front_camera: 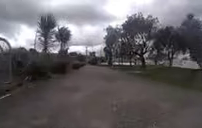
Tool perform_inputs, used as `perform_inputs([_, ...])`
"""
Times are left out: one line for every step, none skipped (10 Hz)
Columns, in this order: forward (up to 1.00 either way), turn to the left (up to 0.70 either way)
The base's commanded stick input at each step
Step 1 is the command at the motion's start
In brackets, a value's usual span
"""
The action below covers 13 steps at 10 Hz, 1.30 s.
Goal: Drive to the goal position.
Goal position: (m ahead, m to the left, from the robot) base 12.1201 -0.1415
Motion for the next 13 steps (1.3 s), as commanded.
perform_inputs([1.00, 0.00])
perform_inputs([1.00, -0.27])
perform_inputs([1.00, -0.27])
perform_inputs([1.00, -0.27])
perform_inputs([1.00, -0.27])
perform_inputs([1.00, -0.27])
perform_inputs([1.00, -0.27])
perform_inputs([1.00, -0.27])
perform_inputs([1.00, -0.27])
perform_inputs([1.00, -0.27])
perform_inputs([1.00, -0.27])
perform_inputs([1.00, -0.27])
perform_inputs([1.00, -0.27])
